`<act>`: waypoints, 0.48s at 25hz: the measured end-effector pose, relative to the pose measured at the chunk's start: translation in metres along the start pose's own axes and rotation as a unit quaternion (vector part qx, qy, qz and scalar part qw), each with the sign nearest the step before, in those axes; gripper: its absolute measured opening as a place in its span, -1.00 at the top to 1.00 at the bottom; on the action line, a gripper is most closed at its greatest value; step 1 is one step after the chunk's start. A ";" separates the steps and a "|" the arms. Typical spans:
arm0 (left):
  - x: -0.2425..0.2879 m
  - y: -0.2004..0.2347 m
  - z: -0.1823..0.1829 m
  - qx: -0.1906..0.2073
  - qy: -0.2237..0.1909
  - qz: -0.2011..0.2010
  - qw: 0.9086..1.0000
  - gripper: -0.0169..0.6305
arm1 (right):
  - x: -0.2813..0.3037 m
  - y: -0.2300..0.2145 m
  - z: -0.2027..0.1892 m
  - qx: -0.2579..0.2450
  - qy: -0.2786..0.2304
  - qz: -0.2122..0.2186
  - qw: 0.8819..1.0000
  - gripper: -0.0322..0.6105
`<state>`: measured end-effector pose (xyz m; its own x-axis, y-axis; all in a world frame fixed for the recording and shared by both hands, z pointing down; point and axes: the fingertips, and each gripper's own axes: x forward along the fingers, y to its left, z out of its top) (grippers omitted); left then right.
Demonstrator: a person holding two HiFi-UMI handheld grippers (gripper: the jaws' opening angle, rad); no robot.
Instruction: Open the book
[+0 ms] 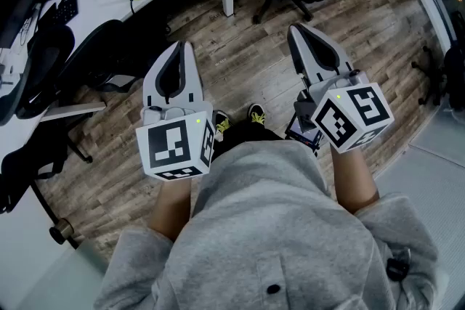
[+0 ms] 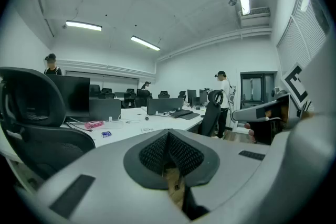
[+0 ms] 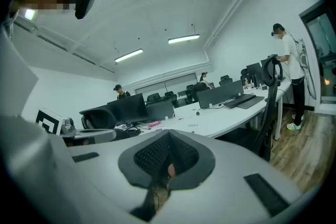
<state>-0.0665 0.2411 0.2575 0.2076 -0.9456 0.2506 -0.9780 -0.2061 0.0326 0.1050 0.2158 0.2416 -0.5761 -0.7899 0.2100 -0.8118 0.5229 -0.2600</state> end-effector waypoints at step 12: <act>-0.005 0.036 0.001 -0.002 -0.003 -0.002 1.000 0.92 | 0.026 0.027 0.001 0.023 0.004 -0.016 1.000 0.82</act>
<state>-0.1028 0.2381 0.2568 0.2113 -0.9461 0.2453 -0.9773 -0.2085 0.0380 0.0681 0.2091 0.2395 -0.5500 -0.8041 0.2258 -0.8251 0.4811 -0.2964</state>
